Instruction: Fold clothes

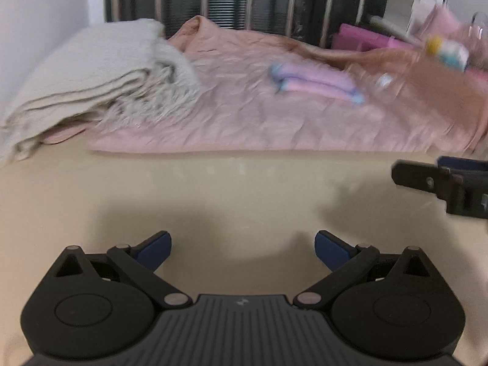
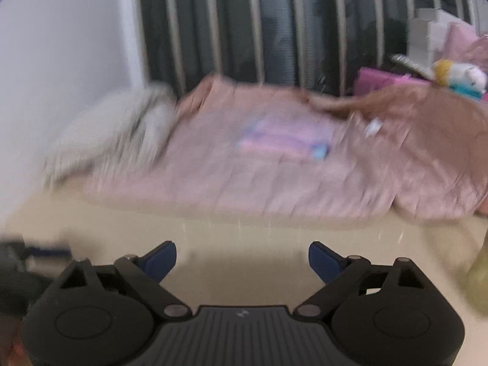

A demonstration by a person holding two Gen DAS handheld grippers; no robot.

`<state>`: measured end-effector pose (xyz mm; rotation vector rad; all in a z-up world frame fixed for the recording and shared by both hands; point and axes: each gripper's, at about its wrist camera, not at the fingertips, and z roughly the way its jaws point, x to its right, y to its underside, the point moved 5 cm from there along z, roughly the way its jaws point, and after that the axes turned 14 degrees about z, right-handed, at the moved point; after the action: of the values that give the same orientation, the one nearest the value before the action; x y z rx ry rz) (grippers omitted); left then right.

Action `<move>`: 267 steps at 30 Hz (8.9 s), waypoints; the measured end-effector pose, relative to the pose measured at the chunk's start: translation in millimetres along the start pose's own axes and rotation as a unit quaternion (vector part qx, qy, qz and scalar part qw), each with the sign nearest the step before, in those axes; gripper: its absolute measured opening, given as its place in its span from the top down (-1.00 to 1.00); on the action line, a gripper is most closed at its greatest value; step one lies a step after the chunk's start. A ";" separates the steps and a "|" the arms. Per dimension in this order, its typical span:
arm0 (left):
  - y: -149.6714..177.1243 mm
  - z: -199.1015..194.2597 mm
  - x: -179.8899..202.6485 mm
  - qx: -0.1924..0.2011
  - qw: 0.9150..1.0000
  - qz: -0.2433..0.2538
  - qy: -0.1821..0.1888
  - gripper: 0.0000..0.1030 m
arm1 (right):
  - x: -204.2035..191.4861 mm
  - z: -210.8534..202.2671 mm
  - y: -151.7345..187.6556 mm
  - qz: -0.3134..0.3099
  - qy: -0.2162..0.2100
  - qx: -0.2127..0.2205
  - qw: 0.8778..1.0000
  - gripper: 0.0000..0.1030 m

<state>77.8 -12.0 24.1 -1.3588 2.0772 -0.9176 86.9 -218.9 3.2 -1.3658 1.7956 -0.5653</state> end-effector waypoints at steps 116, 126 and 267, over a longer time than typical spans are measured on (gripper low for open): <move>98.5 -119.7 27.3 0.081 0.993 -0.067 0.054 -0.35 | -18.3 -167.8 130.3 -0.066 -0.125 -0.042 0.989 0.11; 74.6 -103.4 -2.8 0.081 0.987 -0.136 0.025 1.00 | -9.3 -142.7 140.2 -0.068 -0.054 -0.048 0.995 1.00; 78.8 -73.8 96.8 0.062 0.996 0.022 -0.061 0.93 | 29.2 -105.9 30.7 -0.090 -0.083 0.019 0.992 0.23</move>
<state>-58.4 -59.6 9.0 -1.2664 1.9190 -0.9073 -19.2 -248.4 33.0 -1.5124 1.5320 -0.5597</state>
